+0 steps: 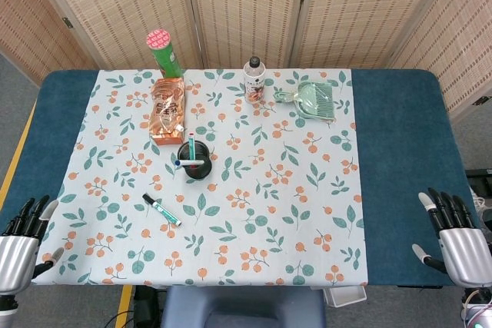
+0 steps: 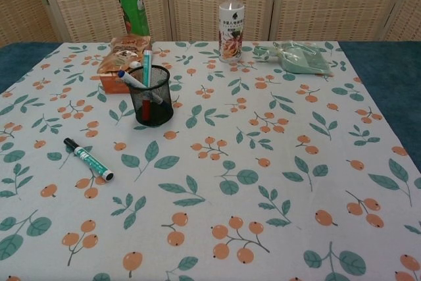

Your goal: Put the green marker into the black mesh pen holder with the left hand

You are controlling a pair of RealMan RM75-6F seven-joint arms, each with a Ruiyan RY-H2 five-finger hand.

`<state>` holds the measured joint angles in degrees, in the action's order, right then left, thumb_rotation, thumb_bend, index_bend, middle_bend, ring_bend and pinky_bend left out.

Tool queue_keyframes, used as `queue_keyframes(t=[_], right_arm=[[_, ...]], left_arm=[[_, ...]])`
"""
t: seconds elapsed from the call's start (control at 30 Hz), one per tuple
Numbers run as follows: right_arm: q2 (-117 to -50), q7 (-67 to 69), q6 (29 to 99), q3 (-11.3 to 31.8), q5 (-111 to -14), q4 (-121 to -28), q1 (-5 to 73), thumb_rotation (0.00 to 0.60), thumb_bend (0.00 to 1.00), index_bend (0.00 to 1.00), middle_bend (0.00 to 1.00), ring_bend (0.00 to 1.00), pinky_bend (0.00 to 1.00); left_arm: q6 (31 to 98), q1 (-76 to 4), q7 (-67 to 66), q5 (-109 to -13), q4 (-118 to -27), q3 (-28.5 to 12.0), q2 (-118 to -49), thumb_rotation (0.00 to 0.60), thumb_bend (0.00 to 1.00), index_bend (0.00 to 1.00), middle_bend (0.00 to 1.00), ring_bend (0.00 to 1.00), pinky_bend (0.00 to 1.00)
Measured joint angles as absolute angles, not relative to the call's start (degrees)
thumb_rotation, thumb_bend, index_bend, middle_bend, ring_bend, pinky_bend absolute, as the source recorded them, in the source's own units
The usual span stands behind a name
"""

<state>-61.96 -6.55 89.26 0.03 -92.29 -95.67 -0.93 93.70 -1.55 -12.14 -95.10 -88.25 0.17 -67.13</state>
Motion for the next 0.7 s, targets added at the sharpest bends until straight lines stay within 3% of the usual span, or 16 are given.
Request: queue_keyframes(t=[0.17,0.3,0.4,0.53,0.7], right_arm=[[-62.1,-6.5,87.8,0.4,-91.4,-95.5,-0.2,0.600,0.19,0.00,0.00,0.00,0.00],[-62.6,-7.4,85.3,1.0,-89.9,-95.5,1.0,0.600,0.19,0.00,0.00,0.00,0.00],[-63.2,-8.9,83.7,1.3,-89.0,-95.4,2.0,0.600,0.19,0.00,0.00,0.00,0.00],[-64.0,-10.5,82.6,1.4,-88.4,-95.3,2.6,0.600,0.20,0.00,0.00,0.00,0.00],[-64.4,-11.4,81.4,1.5,-87.4,-95.0,3.3,0.600,0.20,0.00,0.00,0.00,0.00]], left_arm=[[93.7,-2.0,-9.6,-96.5,-87.2,0.4,-66.9,0.600,0.21,0.08,0.18,0.11,0.31],[93.1,-3.8,-5.2,-99.1,-86.8,0.6,-65.5,0.600,0.21,0.19,0.38,0.32,0.35],[91.7,-6.6,-3.1,-101.7,-87.1,0.5,-64.3,0.600,0.21,0.24,0.59,0.51,0.51],[88.2,-11.0,-2.3,-104.4,-87.3,-0.1,-63.8,0.600,0.21,0.26,0.88,0.81,0.82],[80.5,-16.1,-0.5,-104.5,-87.4,-0.7,-64.0,0.600,0.21,0.30,0.98,0.90,0.90]])
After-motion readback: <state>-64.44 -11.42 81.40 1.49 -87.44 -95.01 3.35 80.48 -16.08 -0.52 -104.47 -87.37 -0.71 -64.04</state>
